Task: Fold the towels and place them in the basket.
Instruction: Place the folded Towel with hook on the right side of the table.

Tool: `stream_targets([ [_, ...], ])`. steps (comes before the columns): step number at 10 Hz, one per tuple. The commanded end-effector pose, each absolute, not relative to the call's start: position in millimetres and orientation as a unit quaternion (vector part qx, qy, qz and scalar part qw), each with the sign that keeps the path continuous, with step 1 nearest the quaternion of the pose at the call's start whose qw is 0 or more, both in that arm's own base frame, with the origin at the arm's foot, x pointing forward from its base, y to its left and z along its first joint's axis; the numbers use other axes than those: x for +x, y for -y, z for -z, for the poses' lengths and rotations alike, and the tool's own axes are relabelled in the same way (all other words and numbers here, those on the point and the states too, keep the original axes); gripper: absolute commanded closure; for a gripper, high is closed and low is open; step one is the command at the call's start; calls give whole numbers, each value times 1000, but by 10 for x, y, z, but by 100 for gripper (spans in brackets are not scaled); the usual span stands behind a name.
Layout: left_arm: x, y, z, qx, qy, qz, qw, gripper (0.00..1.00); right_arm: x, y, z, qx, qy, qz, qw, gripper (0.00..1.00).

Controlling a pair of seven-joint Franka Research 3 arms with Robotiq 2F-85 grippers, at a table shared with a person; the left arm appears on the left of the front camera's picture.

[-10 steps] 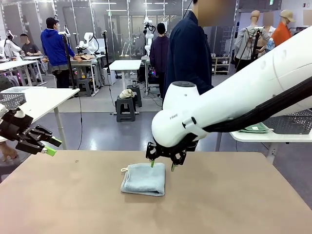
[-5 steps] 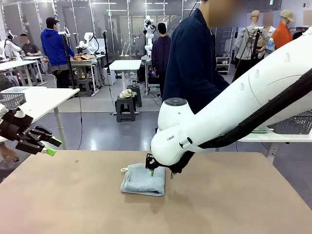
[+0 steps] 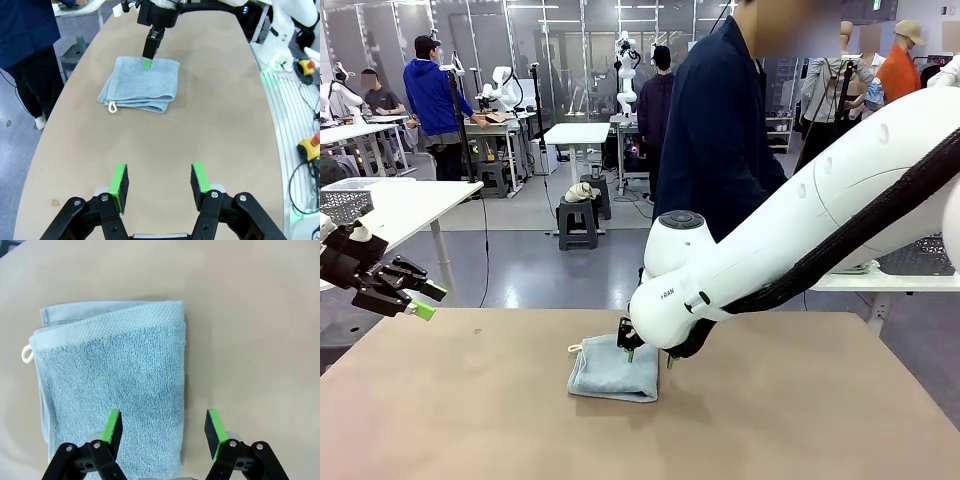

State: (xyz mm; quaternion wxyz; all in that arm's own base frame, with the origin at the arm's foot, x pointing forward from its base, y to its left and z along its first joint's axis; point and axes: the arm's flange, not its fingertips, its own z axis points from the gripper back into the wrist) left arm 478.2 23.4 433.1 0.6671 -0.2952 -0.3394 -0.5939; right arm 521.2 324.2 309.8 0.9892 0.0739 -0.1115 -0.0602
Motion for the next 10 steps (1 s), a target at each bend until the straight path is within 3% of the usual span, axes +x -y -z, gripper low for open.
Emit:
stream_targets([
  [1,4782,-235,-4335,-296,341,594,666,35,5253,-3281,-3023,83,124,69,986,16],
  [3,4782,-235,-4335,-296,341,594,666,35,5266,-3271,-3001,83,122,69,987,16],
  [4,4782,-235,-4335,-296,341,594,666,35,5270,-3267,-2993,83,118,68,987,36],
  [8,4782,-235,-4335,-296,341,594,666,35,5321,-3252,-2949,97,119,69,986,36],
  [9,4782,-235,-4335,-296,341,594,666,35,5325,-3250,-2949,102,118,67,986,55],
  [10,4782,-235,-4335,-296,341,594,666,35,5326,-3246,-2946,104,120,67,985,56],
])
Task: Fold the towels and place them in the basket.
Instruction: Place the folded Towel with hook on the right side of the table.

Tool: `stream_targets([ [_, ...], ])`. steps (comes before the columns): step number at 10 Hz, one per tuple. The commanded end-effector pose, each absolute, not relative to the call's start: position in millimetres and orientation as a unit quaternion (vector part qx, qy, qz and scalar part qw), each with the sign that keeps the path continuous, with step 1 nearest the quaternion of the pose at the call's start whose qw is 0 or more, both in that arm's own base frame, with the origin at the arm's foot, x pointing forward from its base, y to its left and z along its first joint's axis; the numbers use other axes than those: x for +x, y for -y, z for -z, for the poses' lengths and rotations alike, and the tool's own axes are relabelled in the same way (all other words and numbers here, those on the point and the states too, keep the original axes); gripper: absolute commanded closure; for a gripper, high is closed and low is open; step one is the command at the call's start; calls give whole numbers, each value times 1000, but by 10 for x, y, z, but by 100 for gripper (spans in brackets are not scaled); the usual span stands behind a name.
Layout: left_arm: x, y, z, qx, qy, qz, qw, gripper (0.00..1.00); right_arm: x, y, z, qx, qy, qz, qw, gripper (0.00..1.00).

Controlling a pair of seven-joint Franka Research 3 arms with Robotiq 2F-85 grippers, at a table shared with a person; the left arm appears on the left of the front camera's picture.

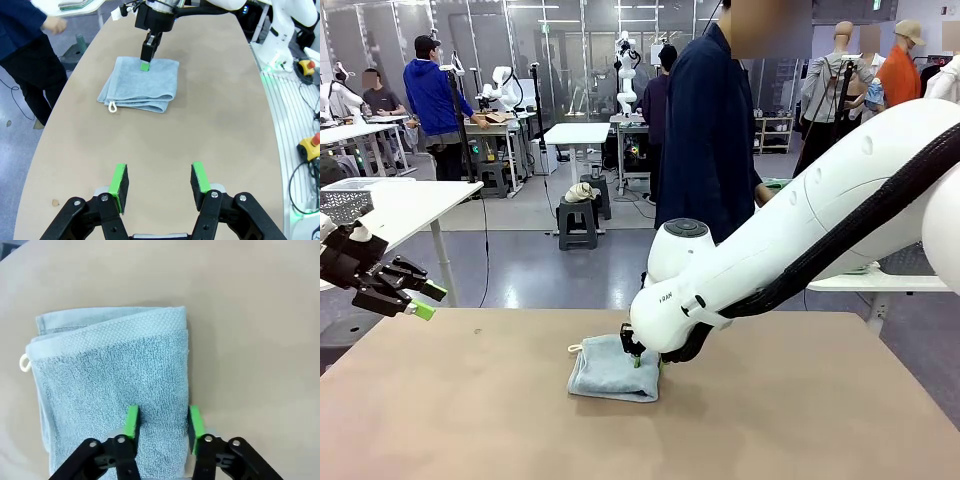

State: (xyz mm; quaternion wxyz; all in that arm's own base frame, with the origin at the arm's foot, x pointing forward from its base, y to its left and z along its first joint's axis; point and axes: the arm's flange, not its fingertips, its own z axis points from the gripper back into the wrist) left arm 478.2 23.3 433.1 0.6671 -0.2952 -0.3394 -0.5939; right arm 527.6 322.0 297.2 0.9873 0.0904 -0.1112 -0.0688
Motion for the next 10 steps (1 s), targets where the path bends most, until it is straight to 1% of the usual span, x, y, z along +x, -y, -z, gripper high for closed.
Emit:
stream_targets([
  [1,4782,-235,-4335,-296,341,594,666,35,5328,-3238,-2946,104,122,67,985,75],
  [2,4782,-235,-4335,-296,341,594,666,35,5329,-3233,-2945,105,121,68,985,61],
  [3,4782,-235,-4335,-296,341,594,666,35,5333,-3226,-2946,99,114,70,986,95],
  [4,4782,-235,-4335,-296,341,594,666,35,5333,-3225,-2952,96,112,70,987,81],
  [5,4782,-235,-4335,-296,341,594,666,35,5324,-3225,-2954,95,112,69,987,100],
  [10,4782,-235,-4335,-296,341,594,666,35,5332,-3210,-3000,91,102,71,988,100],
])
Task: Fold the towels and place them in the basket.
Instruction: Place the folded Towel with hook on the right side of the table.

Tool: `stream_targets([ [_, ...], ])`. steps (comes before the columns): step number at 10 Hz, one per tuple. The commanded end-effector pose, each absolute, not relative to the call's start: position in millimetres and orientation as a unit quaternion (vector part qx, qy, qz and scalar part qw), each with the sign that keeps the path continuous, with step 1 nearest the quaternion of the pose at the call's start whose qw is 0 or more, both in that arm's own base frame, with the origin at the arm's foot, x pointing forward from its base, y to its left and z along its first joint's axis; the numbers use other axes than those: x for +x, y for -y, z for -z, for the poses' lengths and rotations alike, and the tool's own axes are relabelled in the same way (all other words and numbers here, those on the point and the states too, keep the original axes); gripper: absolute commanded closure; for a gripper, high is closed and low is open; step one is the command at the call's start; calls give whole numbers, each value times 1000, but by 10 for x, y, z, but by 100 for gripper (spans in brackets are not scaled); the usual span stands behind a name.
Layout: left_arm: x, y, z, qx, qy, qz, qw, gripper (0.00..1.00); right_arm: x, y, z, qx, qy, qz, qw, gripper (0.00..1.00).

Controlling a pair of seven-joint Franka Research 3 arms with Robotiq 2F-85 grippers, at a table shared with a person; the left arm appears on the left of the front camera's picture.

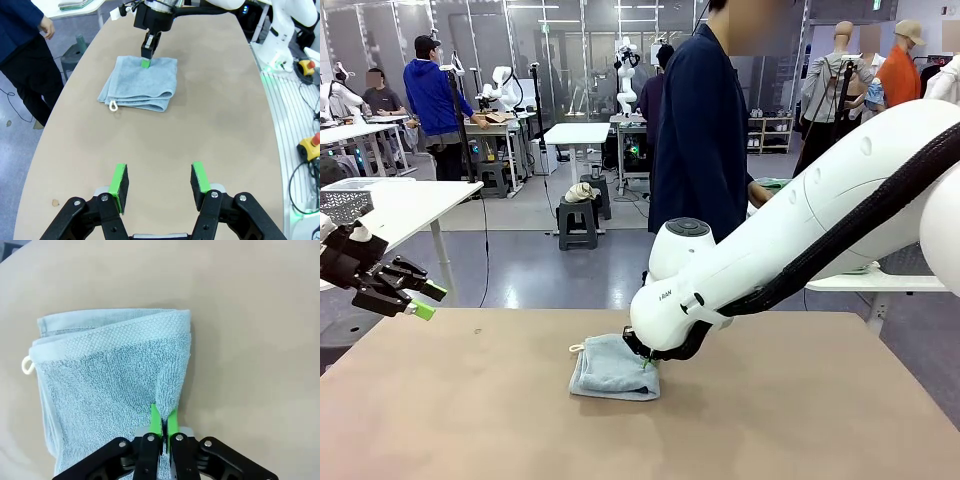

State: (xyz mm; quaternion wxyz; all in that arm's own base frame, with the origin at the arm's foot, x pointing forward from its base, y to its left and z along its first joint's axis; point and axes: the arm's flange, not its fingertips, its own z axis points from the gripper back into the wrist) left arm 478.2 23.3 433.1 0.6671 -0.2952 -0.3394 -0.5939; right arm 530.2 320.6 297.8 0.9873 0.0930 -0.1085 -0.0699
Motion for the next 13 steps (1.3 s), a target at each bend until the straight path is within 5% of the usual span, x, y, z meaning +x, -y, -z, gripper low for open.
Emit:
stream_targets([
  [1,4782,-235,-4335,-296,341,594,666,35,5300,-3208,-2977,93,110,69,987,100],
  [7,4782,-235,-4335,-296,341,594,666,35,5333,-3122,-3001,73,146,60,985,95],
  [13,4782,-235,-4335,-296,341,594,666,35,5767,-1649,-2930,84,143,66,984,95],
])
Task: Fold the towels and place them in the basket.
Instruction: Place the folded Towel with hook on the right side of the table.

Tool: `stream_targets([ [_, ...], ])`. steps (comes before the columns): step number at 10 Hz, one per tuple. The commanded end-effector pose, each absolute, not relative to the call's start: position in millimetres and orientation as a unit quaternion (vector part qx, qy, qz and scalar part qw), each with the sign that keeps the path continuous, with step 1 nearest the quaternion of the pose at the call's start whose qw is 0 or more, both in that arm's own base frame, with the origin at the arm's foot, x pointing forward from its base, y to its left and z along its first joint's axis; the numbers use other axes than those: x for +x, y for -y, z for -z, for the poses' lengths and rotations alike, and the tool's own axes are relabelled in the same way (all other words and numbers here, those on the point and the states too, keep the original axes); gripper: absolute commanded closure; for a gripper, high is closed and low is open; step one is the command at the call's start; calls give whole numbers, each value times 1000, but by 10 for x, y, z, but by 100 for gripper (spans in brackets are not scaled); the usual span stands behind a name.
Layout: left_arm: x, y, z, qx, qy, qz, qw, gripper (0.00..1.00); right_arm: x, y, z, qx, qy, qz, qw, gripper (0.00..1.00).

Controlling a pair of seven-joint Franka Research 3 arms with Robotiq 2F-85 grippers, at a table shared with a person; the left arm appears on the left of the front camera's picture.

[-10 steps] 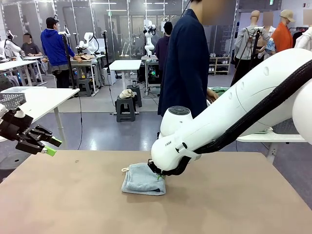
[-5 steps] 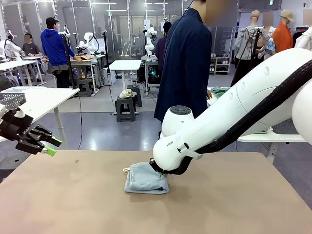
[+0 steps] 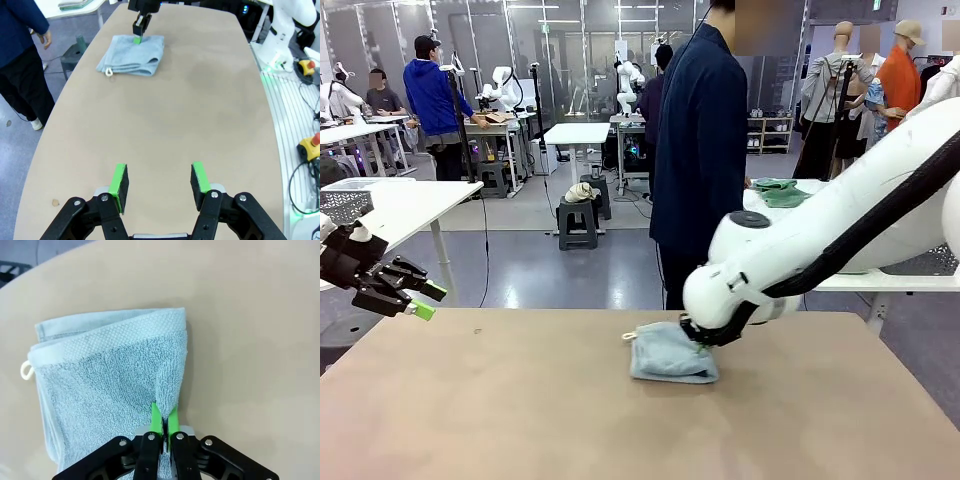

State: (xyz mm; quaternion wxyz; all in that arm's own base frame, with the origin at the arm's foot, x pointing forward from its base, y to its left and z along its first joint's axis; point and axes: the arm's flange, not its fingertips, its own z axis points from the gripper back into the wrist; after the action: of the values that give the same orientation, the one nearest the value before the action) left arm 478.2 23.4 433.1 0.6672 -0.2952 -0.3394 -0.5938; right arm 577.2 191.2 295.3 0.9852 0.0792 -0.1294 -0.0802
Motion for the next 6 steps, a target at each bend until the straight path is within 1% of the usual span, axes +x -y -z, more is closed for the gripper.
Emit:
stream_targets([
  [1,4782,-235,-4335,-296,341,594,666,35,5853,-1230,-2902,79,144,52,985,95],
  [4,4782,-235,-4335,-296,341,594,666,35,5994,-182,-2966,86,160,67,981,95],
  [5,4782,-235,-4335,-296,341,594,666,35,6021,180,-3004,81,158,44,983,95],
  [6,4782,-235,-4335,-296,341,594,666,35,6062,454,-3007,78,160,43,983,95],
])
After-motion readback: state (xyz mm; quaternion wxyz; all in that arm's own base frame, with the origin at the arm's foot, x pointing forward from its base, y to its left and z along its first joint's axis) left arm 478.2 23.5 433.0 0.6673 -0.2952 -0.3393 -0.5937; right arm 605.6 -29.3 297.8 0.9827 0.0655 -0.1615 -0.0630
